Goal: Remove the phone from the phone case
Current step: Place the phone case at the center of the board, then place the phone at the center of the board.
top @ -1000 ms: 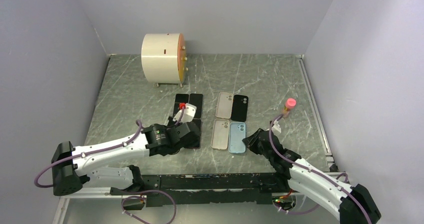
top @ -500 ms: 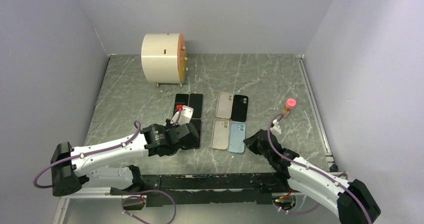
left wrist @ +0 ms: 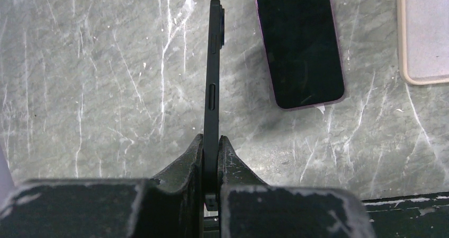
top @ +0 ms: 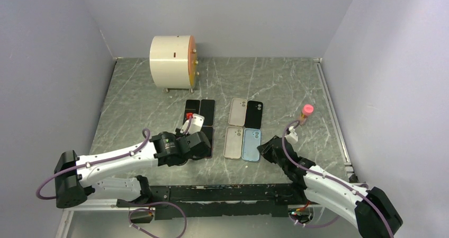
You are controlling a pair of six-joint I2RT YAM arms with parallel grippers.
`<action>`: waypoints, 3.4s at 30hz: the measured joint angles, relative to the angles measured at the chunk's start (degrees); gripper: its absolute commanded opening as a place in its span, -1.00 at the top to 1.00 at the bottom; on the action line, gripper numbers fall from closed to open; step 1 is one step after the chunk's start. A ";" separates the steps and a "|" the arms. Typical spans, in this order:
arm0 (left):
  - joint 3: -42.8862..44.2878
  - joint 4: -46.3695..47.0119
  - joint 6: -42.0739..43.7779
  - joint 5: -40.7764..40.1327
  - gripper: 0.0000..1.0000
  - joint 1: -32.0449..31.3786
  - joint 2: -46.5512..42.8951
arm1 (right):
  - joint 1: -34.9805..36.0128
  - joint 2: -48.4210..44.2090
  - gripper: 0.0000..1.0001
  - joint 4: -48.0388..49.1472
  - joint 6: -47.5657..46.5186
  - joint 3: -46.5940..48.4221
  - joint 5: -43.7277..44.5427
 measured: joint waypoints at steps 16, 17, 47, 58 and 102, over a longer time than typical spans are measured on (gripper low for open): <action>1.22 -1.27 -1.01 1.75 0.84 0.00 10.69 | 0.00 -7.89 -0.39 1.55 -3.63 -0.02 1.68; 1.97 -1.44 -0.83 1.60 0.79 0.00 11.74 | 0.00 -8.35 -0.39 1.55 -3.78 -0.04 1.77; -0.11 5.03 -4.90 4.70 -0.37 6.54 16.79 | -0.04 -12.39 -0.59 2.67 -9.40 -2.82 2.91; -17.00 19.19 -6.34 19.65 -0.51 25.29 -1.09 | -0.07 -13.77 -0.71 0.57 -15.06 -1.18 2.93; -20.65 38.10 -5.66 42.12 -0.78 39.15 -3.93 | -0.07 -15.43 -0.71 -5.40 -19.65 3.02 7.48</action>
